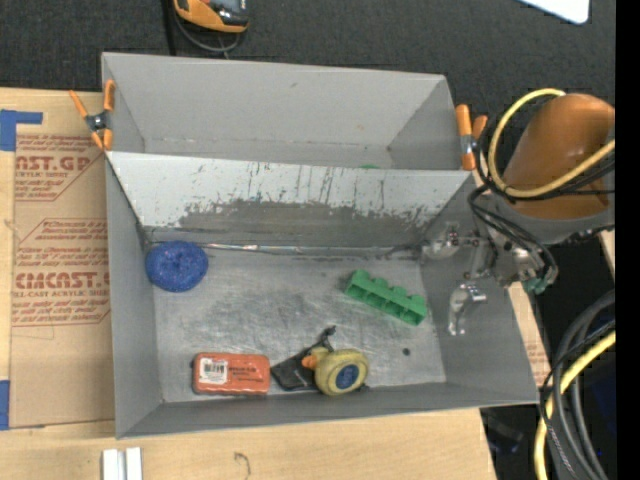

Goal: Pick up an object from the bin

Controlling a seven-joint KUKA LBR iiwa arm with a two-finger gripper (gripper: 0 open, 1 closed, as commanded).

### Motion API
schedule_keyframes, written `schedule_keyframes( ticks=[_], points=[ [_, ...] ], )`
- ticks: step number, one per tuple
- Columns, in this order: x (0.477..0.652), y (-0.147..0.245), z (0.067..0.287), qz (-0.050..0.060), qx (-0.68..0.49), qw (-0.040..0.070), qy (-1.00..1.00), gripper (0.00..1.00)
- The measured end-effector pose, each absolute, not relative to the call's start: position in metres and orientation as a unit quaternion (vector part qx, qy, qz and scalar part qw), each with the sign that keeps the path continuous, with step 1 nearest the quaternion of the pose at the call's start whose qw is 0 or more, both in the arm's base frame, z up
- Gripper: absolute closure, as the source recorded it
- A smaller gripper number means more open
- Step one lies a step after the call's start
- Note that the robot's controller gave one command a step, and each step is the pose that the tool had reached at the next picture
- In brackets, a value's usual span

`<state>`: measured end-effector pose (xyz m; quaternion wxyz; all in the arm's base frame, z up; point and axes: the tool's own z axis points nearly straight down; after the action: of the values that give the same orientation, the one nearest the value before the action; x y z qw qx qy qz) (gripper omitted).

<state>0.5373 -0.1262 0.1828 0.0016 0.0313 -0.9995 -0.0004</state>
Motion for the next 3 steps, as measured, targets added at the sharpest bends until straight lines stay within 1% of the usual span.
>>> schedule_keyframes(
  ticks=[1, 2, 3],
  points=[
    [0.558, -0.114, 0.157, 0.002, 0.065, -0.007, -0.998, 0.00],
    [0.557, -0.081, 0.072, 0.000, -0.094, -0.003, -0.996, 1.00],
    [0.557, -0.081, 0.072, 0.000, -0.094, -0.003, -0.996, 1.00]
  ],
)
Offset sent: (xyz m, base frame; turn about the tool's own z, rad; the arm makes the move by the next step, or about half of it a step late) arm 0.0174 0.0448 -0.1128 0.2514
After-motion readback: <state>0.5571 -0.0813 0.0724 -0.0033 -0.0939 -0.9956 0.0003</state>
